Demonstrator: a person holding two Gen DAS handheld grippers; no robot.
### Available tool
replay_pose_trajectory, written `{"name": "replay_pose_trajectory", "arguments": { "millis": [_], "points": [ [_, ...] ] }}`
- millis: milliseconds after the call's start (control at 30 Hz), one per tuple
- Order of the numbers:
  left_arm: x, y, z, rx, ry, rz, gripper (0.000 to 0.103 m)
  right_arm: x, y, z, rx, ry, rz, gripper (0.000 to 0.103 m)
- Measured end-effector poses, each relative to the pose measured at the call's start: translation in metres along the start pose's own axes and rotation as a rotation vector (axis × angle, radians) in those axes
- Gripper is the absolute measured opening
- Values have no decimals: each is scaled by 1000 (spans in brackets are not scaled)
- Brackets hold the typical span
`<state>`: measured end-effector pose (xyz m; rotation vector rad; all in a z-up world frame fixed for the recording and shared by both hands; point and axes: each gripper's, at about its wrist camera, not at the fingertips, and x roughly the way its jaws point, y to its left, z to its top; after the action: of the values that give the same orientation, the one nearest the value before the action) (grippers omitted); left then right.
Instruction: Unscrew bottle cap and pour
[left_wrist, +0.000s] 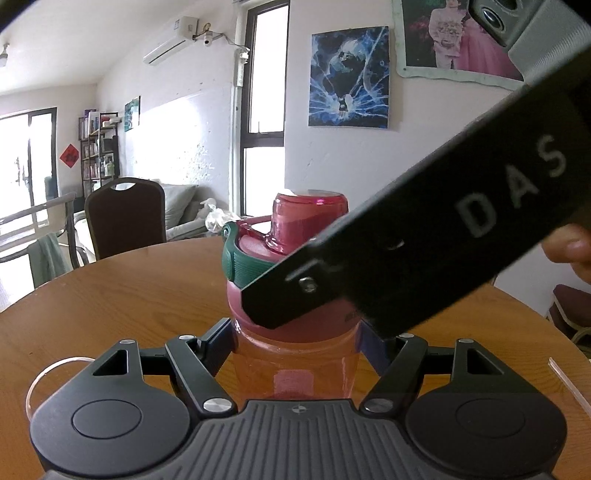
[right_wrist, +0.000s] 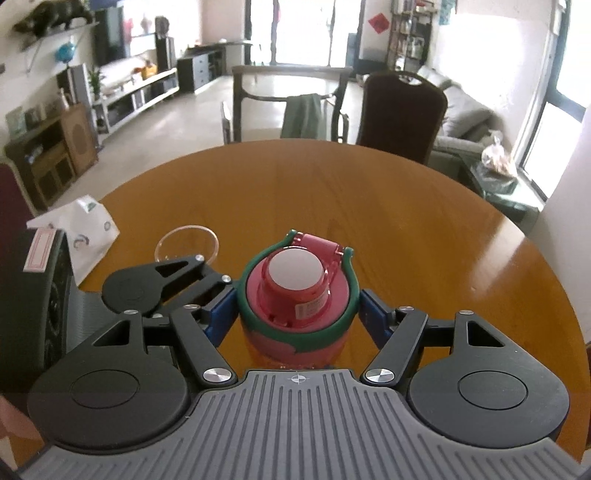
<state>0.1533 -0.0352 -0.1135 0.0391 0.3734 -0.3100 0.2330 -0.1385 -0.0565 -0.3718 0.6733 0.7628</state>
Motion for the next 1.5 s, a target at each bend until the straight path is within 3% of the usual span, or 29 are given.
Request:
{"name": "replay_pose_trajectory", "arguments": {
  "millis": [233, 567, 800, 1000, 1400, 1467, 1500],
  "points": [
    [0, 4, 1, -8, 2, -10, 71, -8, -9, -6, -39, 17, 27, 70],
    [-3, 2, 1, 1, 13, -6, 71, -22, -34, -21, 41, 39, -53, 69],
    [1, 6, 4, 1, 18, -2, 71, -20, -6, -13, 9, 2, -1, 69],
    [2, 7, 4, 1, 19, 1, 71, -5, 11, -6, -14, -1, -23, 71],
    [3, 11, 4, -6, 18, 2, 71, -24, -18, -20, -14, 23, -68, 66],
    [3, 11, 3, -3, 17, 2, 71, -25, -24, -23, 1, 20, -103, 63],
    [3, 11, 3, -2, 17, 3, 71, -24, -35, -19, 53, 22, -75, 63]
  ]
}}
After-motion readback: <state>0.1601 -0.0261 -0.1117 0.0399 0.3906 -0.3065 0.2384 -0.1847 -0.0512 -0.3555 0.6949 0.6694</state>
